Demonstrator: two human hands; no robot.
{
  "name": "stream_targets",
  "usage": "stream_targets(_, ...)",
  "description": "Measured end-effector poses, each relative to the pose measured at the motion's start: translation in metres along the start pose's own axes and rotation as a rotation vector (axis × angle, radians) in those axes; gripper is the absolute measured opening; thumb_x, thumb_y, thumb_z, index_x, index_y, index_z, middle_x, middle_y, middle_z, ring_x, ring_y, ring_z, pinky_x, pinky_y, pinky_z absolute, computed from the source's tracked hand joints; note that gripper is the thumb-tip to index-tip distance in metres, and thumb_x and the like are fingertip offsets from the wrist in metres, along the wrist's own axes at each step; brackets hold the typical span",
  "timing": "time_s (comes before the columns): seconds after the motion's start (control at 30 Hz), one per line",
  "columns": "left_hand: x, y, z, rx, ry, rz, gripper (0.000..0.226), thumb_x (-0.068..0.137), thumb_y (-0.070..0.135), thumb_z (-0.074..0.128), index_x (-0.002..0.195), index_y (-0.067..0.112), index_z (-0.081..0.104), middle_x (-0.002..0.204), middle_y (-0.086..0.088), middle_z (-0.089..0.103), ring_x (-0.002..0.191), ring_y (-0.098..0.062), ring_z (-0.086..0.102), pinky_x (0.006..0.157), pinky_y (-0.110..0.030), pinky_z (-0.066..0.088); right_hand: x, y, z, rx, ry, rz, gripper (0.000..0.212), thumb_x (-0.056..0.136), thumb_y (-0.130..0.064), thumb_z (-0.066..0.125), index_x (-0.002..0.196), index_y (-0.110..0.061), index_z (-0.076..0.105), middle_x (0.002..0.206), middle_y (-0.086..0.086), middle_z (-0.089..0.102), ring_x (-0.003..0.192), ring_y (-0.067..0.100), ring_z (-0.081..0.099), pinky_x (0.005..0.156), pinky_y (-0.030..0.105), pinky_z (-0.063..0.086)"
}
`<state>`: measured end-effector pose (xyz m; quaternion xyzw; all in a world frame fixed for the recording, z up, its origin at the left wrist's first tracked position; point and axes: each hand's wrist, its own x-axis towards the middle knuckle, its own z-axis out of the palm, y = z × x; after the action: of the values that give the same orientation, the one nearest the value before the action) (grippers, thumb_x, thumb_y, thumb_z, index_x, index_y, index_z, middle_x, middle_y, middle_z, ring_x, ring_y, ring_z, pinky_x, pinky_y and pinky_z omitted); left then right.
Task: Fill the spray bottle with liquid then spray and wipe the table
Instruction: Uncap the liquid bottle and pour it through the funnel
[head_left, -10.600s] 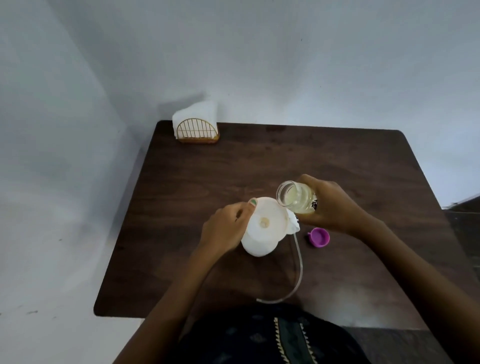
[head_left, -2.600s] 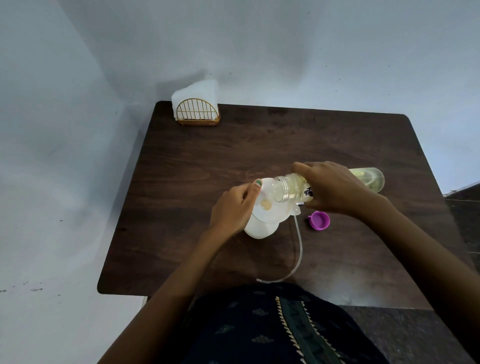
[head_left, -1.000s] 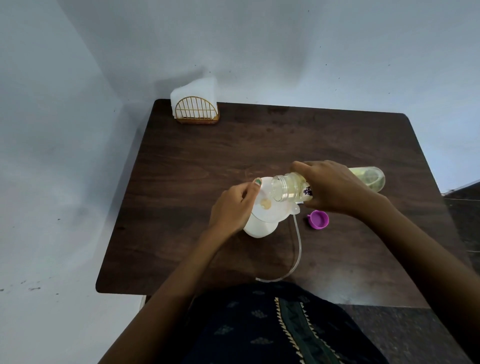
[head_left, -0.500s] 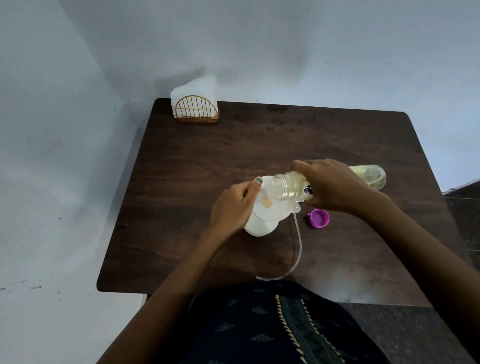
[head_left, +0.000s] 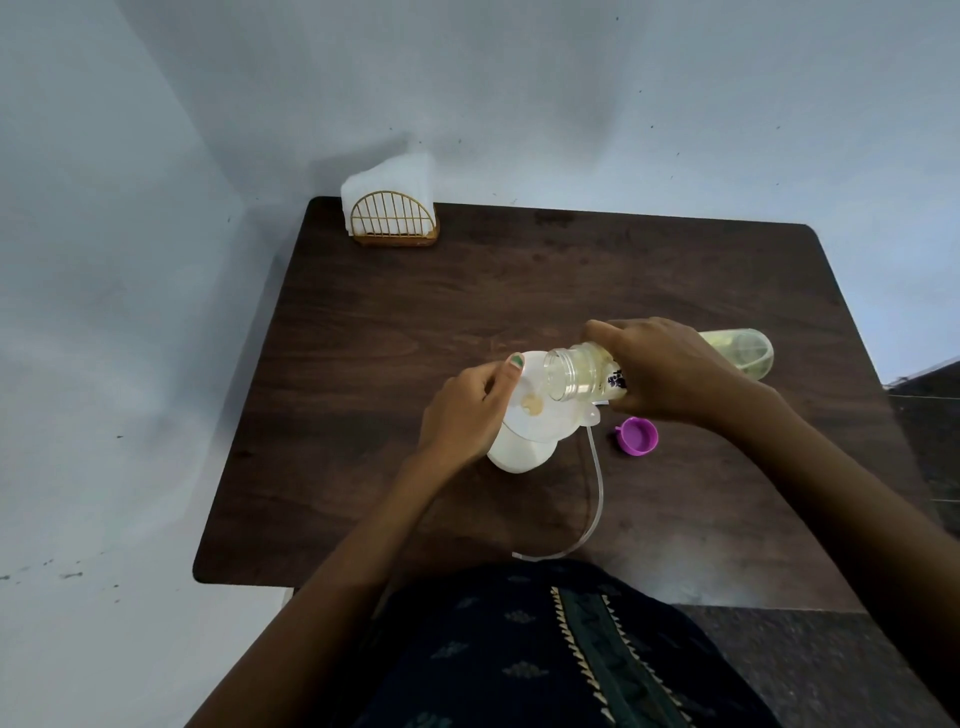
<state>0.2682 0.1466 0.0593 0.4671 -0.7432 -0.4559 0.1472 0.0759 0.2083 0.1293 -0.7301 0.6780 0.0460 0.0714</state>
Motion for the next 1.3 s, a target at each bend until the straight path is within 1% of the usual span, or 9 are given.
stream_targets(0.23, -0.001, -0.0003, -0.0007, -0.016, 0.022, 0.0, 0.048, 0.098, 0.051, 0.035, 0.058, 0.026, 0.046, 0.055, 0.008, 0.049, 0.068, -0.02, 0.061, 0.06, -0.03, 0.037, -0.0002, -0.0013, -0.0006, 0.003, -0.013, 0.011, 0.044, 0.07, -0.02, 0.073, 0.107, -0.016, 0.051, 0.092, 0.002, 0.066, 0.079, 0.025, 0.062, 0.065, 0.037, 0.051)
stream_targets(0.37, -0.0006, -0.0003, -0.0001, -0.019, 0.015, -0.002, 0.048, 0.098, 0.052, 0.034, 0.061, 0.025, 0.049, 0.058, 0.008, 0.051, 0.07, -0.021, 0.061, 0.062, -0.033, 0.041, 0.0003, -0.0011, -0.0012, 0.003, -0.017, 0.006, 0.044, 0.069, -0.02, 0.073, 0.107, -0.016, 0.051, 0.091, 0.002, 0.066, 0.078, 0.025, 0.062, 0.065, 0.04, 0.052)
stream_targets(0.5, -0.0001, -0.0004, 0.0, -0.024, 0.011, -0.01, 0.047, 0.098, 0.052, 0.035, 0.062, 0.025, 0.05, 0.057, 0.008, 0.051, 0.07, -0.022, 0.063, 0.063, -0.036, 0.043, 0.0003, -0.0004, -0.0003, -0.009, -0.011, 0.006, 0.044, 0.07, -0.02, 0.073, 0.108, -0.017, 0.051, 0.09, 0.002, 0.066, 0.078, 0.025, 0.062, 0.062, 0.037, 0.05)
stream_targets(0.63, -0.0008, 0.0007, -0.0001, -0.022, 0.014, -0.01, 0.048, 0.098, 0.052, 0.035, 0.061, 0.026, 0.048, 0.057, 0.008, 0.051, 0.07, -0.022, 0.063, 0.061, -0.033, 0.04, 0.0, 0.0002, 0.0005, -0.01, -0.009, 0.004, 0.044, 0.07, -0.02, 0.073, 0.108, -0.017, 0.05, 0.091, 0.002, 0.066, 0.078, 0.025, 0.062, 0.061, 0.033, 0.047)
stream_targets(0.77, -0.0013, 0.0012, -0.0004, -0.018, 0.01, -0.007, 0.047, 0.098, 0.052, 0.034, 0.063, 0.026, 0.05, 0.058, 0.007, 0.051, 0.07, -0.021, 0.063, 0.06, -0.033, 0.04, 0.0003, 0.0001, 0.001, 0.004, -0.009, 0.0, 0.043, 0.07, -0.021, 0.074, 0.107, -0.017, 0.051, 0.091, 0.002, 0.066, 0.078, 0.024, 0.062, 0.064, 0.036, 0.052)
stream_targets(0.87, -0.0017, 0.002, -0.0006, -0.025, 0.012, -0.01, 0.046, 0.098, 0.051, 0.035, 0.06, 0.027, 0.047, 0.056, 0.009, 0.05, 0.07, -0.021, 0.063, 0.06, -0.031, 0.037, 0.0002, 0.0004, 0.0007, 0.005, -0.008, 0.006, 0.043, 0.07, -0.022, 0.074, 0.106, -0.017, 0.05, 0.091, 0.002, 0.066, 0.078, 0.025, 0.062, 0.063, 0.036, 0.051)
stream_targets(1.0, -0.001, 0.0015, -0.0002, -0.033, 0.003, -0.013, 0.046, 0.098, 0.051, 0.035, 0.063, 0.027, 0.051, 0.058, 0.008, 0.051, 0.068, -0.02, 0.061, 0.06, -0.033, 0.04, -0.0001, 0.0003, 0.0005, 0.002, -0.005, 0.004, 0.043, 0.07, -0.021, 0.073, 0.105, -0.017, 0.05, 0.091, 0.002, 0.066, 0.077, 0.025, 0.062, 0.061, 0.034, 0.048)
stream_targets(1.2, -0.0023, 0.0019, -0.001, -0.038, 0.014, -0.012, 0.047, 0.098, 0.051, 0.035, 0.06, 0.026, 0.048, 0.056, 0.007, 0.049, 0.07, -0.022, 0.063, 0.061, -0.033, 0.04, -0.0002, 0.0007, 0.0002, 0.001, -0.002, 0.005, 0.043, 0.069, -0.02, 0.073, 0.105, -0.016, 0.05, 0.09, 0.002, 0.065, 0.077, 0.026, 0.062, 0.059, 0.033, 0.046)
stream_targets(1.3, -0.0021, 0.0018, -0.0008, -0.043, 0.016, -0.015, 0.047, 0.098, 0.051, 0.035, 0.06, 0.026, 0.048, 0.056, 0.008, 0.05, 0.071, -0.022, 0.063, 0.061, -0.032, 0.04, -0.0001, 0.0009, 0.0007, 0.002, 0.006, 0.003, 0.042, 0.069, -0.021, 0.073, 0.104, -0.016, 0.05, 0.089, 0.003, 0.065, 0.076, 0.027, 0.062, 0.06, 0.035, 0.049)
